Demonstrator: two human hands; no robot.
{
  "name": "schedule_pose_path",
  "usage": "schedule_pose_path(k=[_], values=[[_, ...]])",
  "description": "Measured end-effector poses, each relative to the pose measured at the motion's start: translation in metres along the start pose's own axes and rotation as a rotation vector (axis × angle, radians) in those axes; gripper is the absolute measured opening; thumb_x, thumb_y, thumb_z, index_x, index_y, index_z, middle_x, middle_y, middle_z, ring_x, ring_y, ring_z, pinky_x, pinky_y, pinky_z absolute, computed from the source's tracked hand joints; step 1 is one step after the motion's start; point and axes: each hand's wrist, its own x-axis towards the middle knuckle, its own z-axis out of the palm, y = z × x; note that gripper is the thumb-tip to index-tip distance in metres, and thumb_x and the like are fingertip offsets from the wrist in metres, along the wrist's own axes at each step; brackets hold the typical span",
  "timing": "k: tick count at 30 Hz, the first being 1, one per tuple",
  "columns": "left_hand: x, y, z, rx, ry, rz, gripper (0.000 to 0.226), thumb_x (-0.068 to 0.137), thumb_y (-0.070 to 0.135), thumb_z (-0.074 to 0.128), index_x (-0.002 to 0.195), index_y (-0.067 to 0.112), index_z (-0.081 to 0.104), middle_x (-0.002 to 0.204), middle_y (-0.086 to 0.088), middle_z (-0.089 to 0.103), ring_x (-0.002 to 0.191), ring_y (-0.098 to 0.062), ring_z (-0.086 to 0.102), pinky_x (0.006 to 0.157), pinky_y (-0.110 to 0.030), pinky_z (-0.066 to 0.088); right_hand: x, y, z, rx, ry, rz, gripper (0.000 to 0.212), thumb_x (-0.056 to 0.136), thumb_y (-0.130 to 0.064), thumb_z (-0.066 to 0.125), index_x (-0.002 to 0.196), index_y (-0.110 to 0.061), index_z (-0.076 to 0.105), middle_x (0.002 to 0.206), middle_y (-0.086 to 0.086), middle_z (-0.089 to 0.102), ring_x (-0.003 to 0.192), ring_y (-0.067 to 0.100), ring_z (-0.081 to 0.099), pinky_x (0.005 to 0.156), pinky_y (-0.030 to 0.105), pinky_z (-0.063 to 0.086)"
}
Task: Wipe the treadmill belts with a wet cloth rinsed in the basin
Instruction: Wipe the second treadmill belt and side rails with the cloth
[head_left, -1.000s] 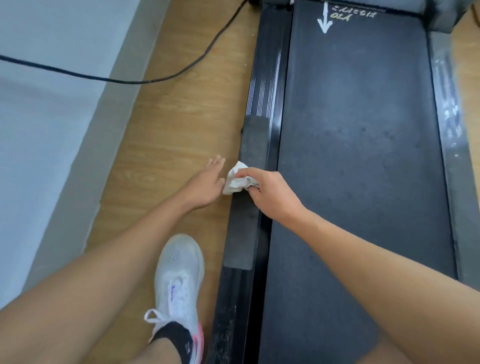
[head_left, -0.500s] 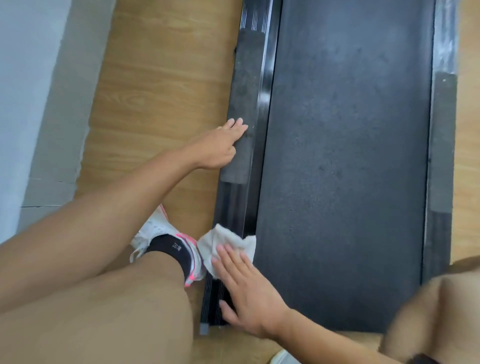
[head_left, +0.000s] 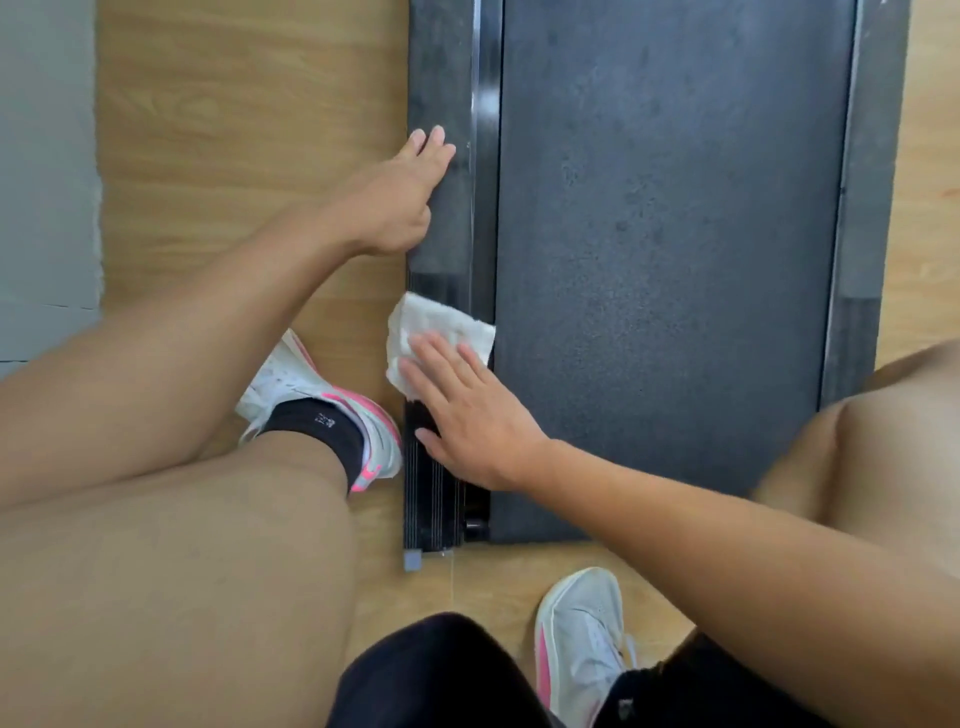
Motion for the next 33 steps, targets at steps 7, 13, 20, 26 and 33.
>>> schedule_pose_path(k=[7,13,20,26,33], values=[[0.002,-0.002,-0.002,0.033,0.001,0.013,0.079,0.096,-0.006,0.033,0.167,0.01,0.003,0.175,-0.002,-0.011,0.162,-0.019,-0.007,0.129,-0.041,0.019,-0.077,-0.048,0.051,0.073,-0.156,-0.319,0.031,0.091,-0.016,0.035,0.107,-0.019,0.061,0.114,0.007,0.056,0.097,0.029,0.05,0.078,0.042,0.047],[0.001,0.002,0.008,0.046,0.013,-0.001,0.087,0.092,-0.009,0.034,0.165,0.008,-0.01,0.174,-0.004,-0.019,0.161,-0.02,-0.014,0.13,-0.035,0.012,-0.024,-0.002,0.015,-0.002,-0.143,-0.599,0.019,0.097,-0.012,0.047,0.11,-0.011,0.061,0.111,0.015,0.057,0.091,0.033,0.051,0.079,0.047,0.048],[-0.002,0.004,0.003,-0.032,0.035,-0.016,0.092,0.09,-0.01,0.037,0.167,0.014,-0.006,0.175,0.004,-0.012,0.16,-0.01,-0.01,0.125,-0.028,0.013,0.091,0.077,-0.076,-0.019,0.073,-0.058,0.029,0.091,-0.01,0.065,0.118,-0.007,0.056,0.104,0.016,0.053,0.082,0.024,0.037,0.066,0.047,0.053],[0.006,0.012,0.015,0.141,0.039,-0.047,0.093,0.092,0.021,0.048,0.166,0.008,-0.006,0.172,-0.003,-0.023,0.16,-0.018,-0.018,0.124,-0.042,0.034,0.071,0.16,-0.156,0.268,0.365,0.449,0.01,0.095,-0.018,0.062,0.103,-0.013,0.063,0.1,0.006,0.049,0.093,0.032,0.053,0.076,0.044,0.05],[0.012,0.016,-0.003,0.247,-0.14,-0.054,0.147,0.07,0.09,0.062,0.162,0.01,-0.019,0.167,-0.007,-0.033,0.157,-0.022,-0.025,0.131,-0.039,0.006,0.049,0.182,-0.104,0.504,0.15,0.628,0.015,0.102,-0.017,0.054,0.113,-0.028,0.056,0.113,-0.002,0.043,0.114,0.025,0.048,0.086,0.036,0.041]])
